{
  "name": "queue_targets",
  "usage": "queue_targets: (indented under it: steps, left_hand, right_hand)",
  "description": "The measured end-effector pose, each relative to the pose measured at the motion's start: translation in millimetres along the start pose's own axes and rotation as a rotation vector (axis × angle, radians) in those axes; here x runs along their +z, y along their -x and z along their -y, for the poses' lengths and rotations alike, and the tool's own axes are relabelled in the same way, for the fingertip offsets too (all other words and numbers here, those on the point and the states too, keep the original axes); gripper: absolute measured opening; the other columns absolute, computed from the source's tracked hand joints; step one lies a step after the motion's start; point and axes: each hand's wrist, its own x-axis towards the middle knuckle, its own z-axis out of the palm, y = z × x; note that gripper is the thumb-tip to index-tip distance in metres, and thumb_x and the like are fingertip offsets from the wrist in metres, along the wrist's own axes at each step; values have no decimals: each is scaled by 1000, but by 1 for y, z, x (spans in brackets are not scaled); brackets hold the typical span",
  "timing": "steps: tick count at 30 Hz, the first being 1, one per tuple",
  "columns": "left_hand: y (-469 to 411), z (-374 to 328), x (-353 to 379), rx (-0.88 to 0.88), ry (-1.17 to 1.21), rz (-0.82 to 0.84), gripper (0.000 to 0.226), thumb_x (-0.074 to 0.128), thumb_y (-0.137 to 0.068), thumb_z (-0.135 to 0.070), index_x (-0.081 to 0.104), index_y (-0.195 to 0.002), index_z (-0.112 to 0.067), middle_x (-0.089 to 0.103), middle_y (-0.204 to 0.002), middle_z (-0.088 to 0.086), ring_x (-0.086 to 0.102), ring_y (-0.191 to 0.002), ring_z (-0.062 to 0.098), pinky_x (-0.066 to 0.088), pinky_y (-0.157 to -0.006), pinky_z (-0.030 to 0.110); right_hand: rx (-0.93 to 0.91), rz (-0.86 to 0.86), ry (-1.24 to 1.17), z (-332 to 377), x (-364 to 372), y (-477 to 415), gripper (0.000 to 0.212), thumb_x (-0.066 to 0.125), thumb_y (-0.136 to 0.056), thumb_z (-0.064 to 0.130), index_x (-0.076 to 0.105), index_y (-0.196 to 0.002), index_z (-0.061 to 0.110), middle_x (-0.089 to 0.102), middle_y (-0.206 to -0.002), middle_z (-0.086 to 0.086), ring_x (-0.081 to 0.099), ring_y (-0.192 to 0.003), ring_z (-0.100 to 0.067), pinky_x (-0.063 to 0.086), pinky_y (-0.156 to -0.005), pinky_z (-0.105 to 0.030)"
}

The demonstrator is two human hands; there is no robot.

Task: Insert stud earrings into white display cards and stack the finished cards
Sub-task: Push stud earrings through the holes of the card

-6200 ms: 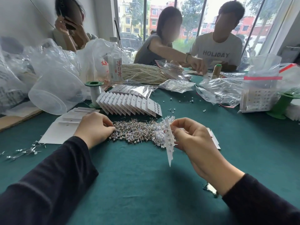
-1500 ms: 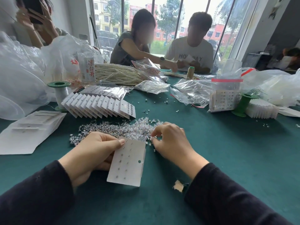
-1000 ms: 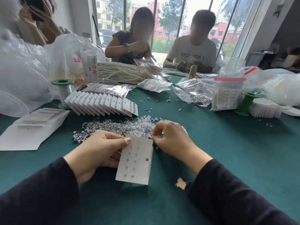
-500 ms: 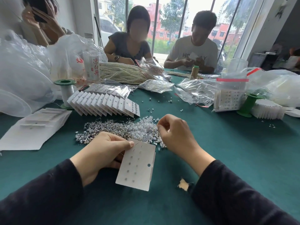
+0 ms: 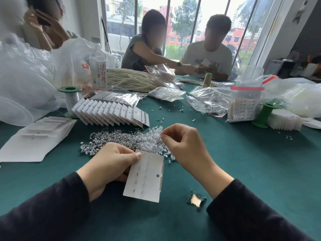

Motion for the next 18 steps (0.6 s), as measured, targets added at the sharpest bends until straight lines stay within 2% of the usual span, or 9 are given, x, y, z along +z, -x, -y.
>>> queue_targets:
  steps: [6, 12, 18]
  left_hand:
    - [-2, 0, 0, -17, -17, 9, 23, 54, -91, -16, 69, -80, -2, 72, -68, 10, 67, -54, 16, 47, -40, 21]
    - [-4, 2, 0, -1, -13, 3, 22, 53, -91, -13, 69, -86, 0, 72, -80, 16, 67, -60, 19, 49, -42, 23]
    - [-4, 2, 0, 18, -25, -3, 21, 55, -90, -13, 70, -82, -1, 73, -79, 17, 68, -60, 19, 49, -42, 23]
  right_hand:
    - [57, 91, -66, 7, 5, 9, 11, 64, -77, 7, 68, -73, 16, 63, -63, 6, 51, -51, 1, 41, -49, -12]
    - [-9, 101, -40, 9, 11, 13, 11, 66, -77, 5, 68, -75, 16, 64, -67, 5, 55, -59, -2, 43, -56, -12]
    - [-145, 60, 150, 10, 22, 17, 8, 68, -76, 12, 68, -70, 18, 59, -64, 14, 49, -57, -4, 40, -59, -14]
